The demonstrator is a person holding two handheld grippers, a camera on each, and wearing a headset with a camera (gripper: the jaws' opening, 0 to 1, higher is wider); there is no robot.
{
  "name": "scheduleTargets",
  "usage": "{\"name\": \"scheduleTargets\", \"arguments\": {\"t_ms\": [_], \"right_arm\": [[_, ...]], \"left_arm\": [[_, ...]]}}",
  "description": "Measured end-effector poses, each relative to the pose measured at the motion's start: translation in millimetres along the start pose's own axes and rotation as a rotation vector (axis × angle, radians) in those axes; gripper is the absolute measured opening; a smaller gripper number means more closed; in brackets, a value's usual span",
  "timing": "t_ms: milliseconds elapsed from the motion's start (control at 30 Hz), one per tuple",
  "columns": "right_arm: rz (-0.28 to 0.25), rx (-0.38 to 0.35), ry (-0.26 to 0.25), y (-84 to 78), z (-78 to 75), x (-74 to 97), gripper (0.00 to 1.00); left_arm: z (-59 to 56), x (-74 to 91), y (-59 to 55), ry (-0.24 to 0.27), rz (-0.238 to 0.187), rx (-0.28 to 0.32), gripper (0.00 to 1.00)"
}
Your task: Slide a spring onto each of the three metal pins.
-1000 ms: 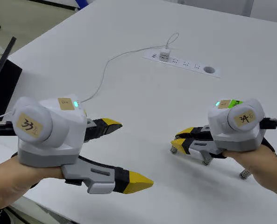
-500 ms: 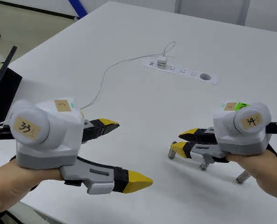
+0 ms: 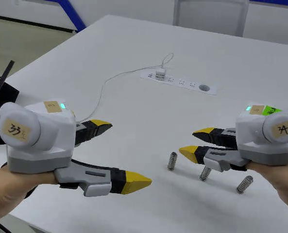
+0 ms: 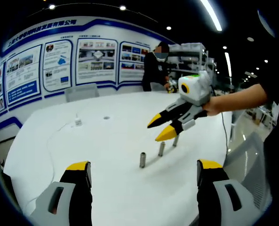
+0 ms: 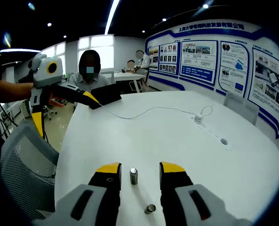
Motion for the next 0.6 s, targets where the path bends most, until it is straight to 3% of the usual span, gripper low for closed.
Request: {"name": "scheduleTargets", "arguments": {"t_ms": [200,600], "right_arm": [[-0.036,-0.025,-0.057,-1.0,-2.5,34.0,0.39],[-0.092,-0.058,-0.182,-7.4,-6.1,98.1,0.49]], "left_arm": [[-1.9,-0.1,2.6,0.016,-0.002,0.004,0.97],[-11.6,-1.4,10.3,0.035,-0.047,0.014,1.00]]}}
Point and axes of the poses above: the centre of the closed fingertips' face, and the gripper's own axes: x roughly backward along the fingers, z roughly to its left, y roughly out of its top, the point moved 10 cm from there along x, roughly backward along the fingers, and after that the axes turned 12 degrees about x, right-handed, at the moved point
